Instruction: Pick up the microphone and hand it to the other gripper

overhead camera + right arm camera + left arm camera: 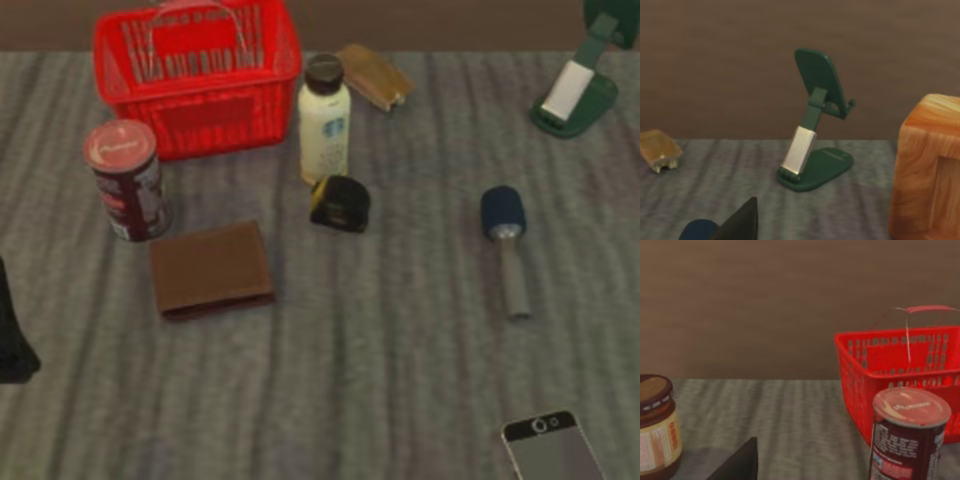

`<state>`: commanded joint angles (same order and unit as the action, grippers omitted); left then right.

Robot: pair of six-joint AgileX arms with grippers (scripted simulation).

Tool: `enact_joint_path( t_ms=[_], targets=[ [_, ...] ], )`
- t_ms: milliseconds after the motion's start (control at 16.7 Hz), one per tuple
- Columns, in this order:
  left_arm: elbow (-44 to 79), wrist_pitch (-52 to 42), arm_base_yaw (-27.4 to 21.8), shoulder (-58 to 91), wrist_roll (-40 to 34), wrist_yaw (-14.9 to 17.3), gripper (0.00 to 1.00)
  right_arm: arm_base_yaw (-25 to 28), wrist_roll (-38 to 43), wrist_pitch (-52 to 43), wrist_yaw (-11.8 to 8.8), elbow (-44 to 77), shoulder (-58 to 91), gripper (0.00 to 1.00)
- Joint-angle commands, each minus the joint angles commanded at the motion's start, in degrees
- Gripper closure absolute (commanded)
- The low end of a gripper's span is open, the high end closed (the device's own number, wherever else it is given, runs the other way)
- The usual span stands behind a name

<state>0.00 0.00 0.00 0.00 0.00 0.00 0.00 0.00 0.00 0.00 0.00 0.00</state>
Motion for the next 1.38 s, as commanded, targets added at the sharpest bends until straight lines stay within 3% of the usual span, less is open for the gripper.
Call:
enact_joint_path(
  t_ms=[240,480,1380],
  targets=[
    [0.0,0.0,0.0,0.0,0.0,0.0,0.0,0.55,0.56,-1.12,0.11,1.67,1.75,0.0],
    [0.0,0.0,0.0,0.0,0.0,0.0,0.0,3.38,3.68,-7.35,0.95,11.14,12.58,0.0],
    [0.0,0.0,0.0,0.0,0.0,0.0,0.0,20.86,22.27,-47.52,6.23,67.61,93.83,0.0]
  ],
)
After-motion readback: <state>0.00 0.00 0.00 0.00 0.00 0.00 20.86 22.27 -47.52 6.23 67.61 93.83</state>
